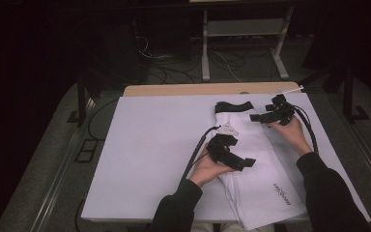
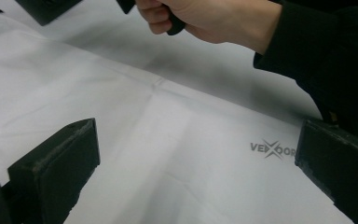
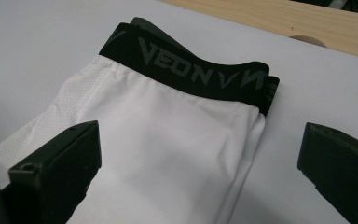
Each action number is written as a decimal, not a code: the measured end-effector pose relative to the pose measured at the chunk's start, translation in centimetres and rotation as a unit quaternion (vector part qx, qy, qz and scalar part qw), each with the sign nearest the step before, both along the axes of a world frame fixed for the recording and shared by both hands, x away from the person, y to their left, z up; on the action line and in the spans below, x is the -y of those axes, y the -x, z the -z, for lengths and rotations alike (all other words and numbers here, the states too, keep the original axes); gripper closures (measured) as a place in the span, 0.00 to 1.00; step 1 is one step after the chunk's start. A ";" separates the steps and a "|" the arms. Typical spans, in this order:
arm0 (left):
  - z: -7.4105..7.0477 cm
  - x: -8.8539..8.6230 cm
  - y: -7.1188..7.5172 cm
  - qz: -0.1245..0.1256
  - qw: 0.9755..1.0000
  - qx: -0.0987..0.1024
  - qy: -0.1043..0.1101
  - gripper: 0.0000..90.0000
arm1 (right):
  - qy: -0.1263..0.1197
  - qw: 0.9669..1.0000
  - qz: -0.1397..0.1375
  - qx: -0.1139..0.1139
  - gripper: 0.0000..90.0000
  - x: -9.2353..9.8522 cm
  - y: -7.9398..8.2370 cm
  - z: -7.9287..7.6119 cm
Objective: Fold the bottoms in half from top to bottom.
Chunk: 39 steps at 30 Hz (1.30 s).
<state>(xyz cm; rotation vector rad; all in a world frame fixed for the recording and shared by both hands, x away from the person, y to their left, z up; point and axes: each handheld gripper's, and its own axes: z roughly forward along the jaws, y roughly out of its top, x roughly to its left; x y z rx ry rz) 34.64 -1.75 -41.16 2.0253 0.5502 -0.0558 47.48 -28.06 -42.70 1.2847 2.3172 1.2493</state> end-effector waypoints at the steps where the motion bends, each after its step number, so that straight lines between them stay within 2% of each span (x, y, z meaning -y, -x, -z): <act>1: -0.1 -0.2 -0.2 -0.003 1.000 0.001 0.001 0.00 | 0.000 1.000 0.000 0.000 0.00 -0.1 0.0 0.0; 10: -0.4 -1.8 -1.9 -0.017 1.000 -0.004 -0.011 0.00 | 0.001 1.000 -0.002 -0.001 0.00 -0.4 -0.1 0.1; 15: -0.6 -2.6 -2.8 -0.019 1.000 -0.006 -0.010 0.00 | 0.000 1.000 -0.002 -0.002 0.00 -0.3 0.0 0.0; 19: -0.9 -3.0 -3.6 -0.019 1.000 -0.008 0.001 0.00 | -0.001 1.000 -0.002 -0.005 0.00 -0.3 0.0 0.0; 23: -1.0 -3.3 -4.7 -0.023 1.000 -0.009 -0.003 0.00 | 0.000 1.000 -0.002 -0.009 0.00 -0.2 0.0 0.0; 34: -1.4 -4.5 -7.1 -0.051 0.999 -0.017 0.005 0.00 | -0.002 1.000 0.000 -0.018 0.00 -0.1 0.0 -0.1; 39: -1.4 -5.0 -8.0 -0.060 0.998 -0.021 0.000 0.00 | -0.003 1.000 -0.001 -0.018 0.00 -0.2 0.0 -0.2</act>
